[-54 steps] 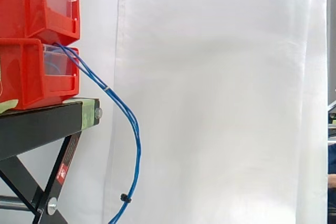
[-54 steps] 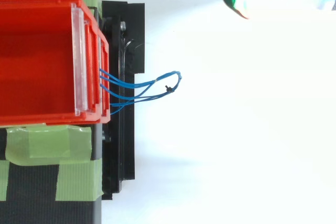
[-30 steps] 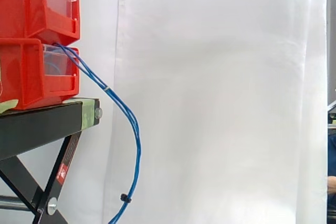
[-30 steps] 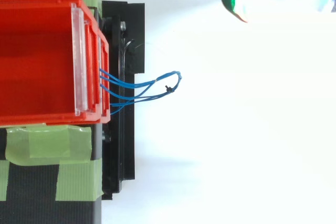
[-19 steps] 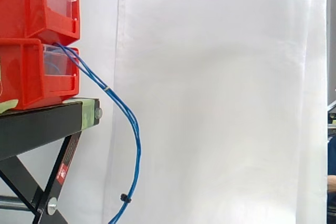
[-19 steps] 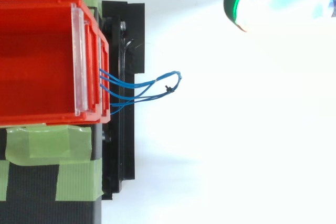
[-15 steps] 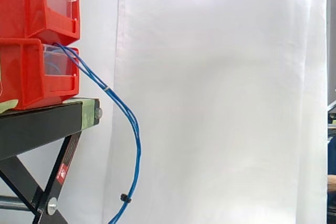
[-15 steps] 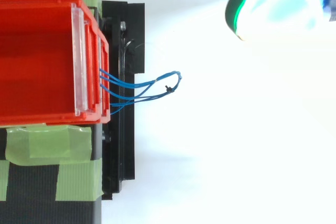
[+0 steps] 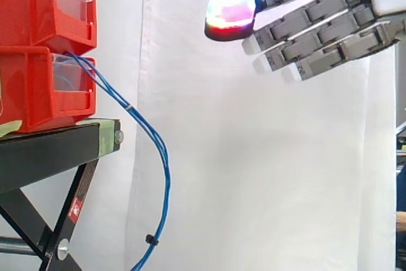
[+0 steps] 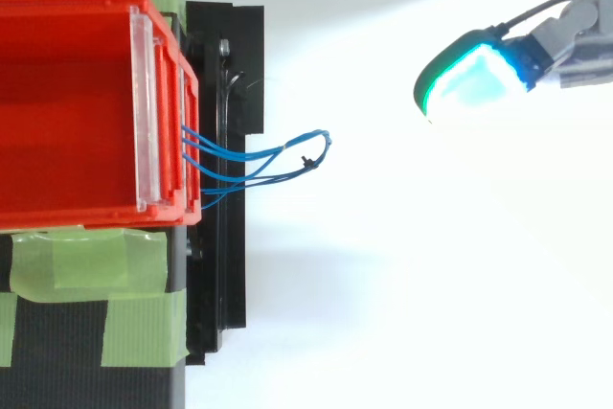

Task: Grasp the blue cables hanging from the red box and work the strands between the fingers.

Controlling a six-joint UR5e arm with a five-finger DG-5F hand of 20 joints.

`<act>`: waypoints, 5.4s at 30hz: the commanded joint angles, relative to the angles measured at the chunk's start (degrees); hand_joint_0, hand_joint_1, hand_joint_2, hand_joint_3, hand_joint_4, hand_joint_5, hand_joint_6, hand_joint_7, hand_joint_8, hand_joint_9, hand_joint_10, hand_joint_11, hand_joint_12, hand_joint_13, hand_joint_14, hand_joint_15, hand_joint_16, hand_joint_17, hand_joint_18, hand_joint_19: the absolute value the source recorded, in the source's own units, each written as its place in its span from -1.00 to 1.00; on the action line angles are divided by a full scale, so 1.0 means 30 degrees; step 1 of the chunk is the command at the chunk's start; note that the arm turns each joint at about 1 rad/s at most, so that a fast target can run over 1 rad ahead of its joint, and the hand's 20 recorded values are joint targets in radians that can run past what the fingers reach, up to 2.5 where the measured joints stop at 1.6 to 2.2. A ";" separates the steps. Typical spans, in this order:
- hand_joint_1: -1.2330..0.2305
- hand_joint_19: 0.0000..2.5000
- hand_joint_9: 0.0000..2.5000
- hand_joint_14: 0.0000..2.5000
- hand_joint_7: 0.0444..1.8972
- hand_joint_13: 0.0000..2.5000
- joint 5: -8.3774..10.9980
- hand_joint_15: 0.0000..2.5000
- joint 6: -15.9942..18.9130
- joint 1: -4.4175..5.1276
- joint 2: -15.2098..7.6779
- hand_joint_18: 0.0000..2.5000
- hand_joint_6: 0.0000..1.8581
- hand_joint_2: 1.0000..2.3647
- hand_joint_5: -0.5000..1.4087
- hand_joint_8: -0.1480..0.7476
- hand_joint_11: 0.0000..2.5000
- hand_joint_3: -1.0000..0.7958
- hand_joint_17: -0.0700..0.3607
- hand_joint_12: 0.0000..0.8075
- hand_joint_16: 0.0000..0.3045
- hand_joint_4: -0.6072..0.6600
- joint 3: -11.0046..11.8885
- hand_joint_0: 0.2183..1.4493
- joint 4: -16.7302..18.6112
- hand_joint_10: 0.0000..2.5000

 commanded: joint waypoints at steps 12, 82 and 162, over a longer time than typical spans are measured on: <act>-0.07 -1.00 -1.00 -1.00 -0.40 -1.00 0.3366 -1.00 0.0252 0.0650 -0.0058 -1.00 -1.00 -1.00 -1.00 -0.14 -1.00 -1.00 -0.31 -0.33 -0.77 0.18 -0.3925 -0.31 0.6872 -1.00; -0.07 -1.00 -1.00 -1.00 -0.39 -1.00 0.5592 -0.99 -0.0685 0.1704 -0.7441 -1.00 -1.00 -1.00 -0.98 -0.12 -1.00 -1.00 -0.31 -0.32 -0.77 0.19 -0.2167 -0.31 1.3347 -1.00; -0.13 -0.84 -0.43 -0.99 -0.39 -0.31 0.6647 -0.58 -0.0099 0.3491 -0.8672 -0.51 -1.00 -1.00 -0.71 0.19 -0.76 -1.00 -0.13 0.02 -0.66 0.30 -0.0966 -0.26 1.4431 -0.99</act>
